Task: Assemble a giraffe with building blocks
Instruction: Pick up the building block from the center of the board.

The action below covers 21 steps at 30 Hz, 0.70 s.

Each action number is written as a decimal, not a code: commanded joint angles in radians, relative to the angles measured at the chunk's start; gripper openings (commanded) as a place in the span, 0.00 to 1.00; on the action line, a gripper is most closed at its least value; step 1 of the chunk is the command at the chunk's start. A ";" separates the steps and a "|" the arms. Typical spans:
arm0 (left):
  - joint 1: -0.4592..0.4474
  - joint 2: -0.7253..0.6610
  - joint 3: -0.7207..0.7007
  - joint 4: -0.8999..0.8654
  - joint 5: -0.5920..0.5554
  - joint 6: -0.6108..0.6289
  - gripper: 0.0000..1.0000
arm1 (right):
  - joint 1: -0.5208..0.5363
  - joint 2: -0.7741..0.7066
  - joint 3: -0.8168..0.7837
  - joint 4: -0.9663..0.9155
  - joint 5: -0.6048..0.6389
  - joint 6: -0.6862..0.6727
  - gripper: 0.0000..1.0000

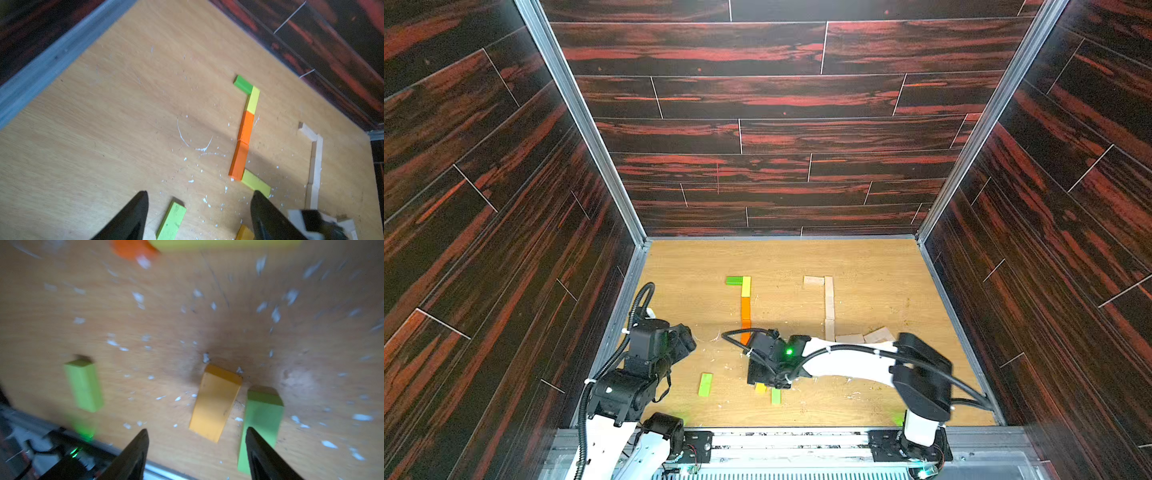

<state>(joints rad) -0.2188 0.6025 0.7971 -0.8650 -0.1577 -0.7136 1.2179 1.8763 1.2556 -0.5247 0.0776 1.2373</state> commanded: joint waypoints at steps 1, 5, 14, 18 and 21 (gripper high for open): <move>0.006 -0.001 -0.015 0.008 0.019 0.008 0.80 | 0.006 0.040 0.049 -0.047 -0.022 0.057 0.74; 0.004 -0.010 -0.019 0.013 0.021 0.011 0.80 | 0.007 0.085 0.100 -0.079 -0.029 0.054 0.74; 0.005 -0.017 -0.027 0.030 0.023 0.017 0.80 | -0.004 0.180 0.208 -0.204 -0.043 0.057 0.68; 0.005 -0.015 -0.032 0.037 0.029 0.022 0.80 | 0.005 0.159 0.226 -0.233 0.000 0.059 0.68; 0.005 -0.012 -0.032 0.041 0.032 0.026 0.80 | 0.021 0.147 0.250 -0.276 0.042 0.067 0.69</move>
<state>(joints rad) -0.2184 0.5938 0.7795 -0.8364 -0.1307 -0.7025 1.2217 2.0079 1.4685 -0.7193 0.0666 1.2793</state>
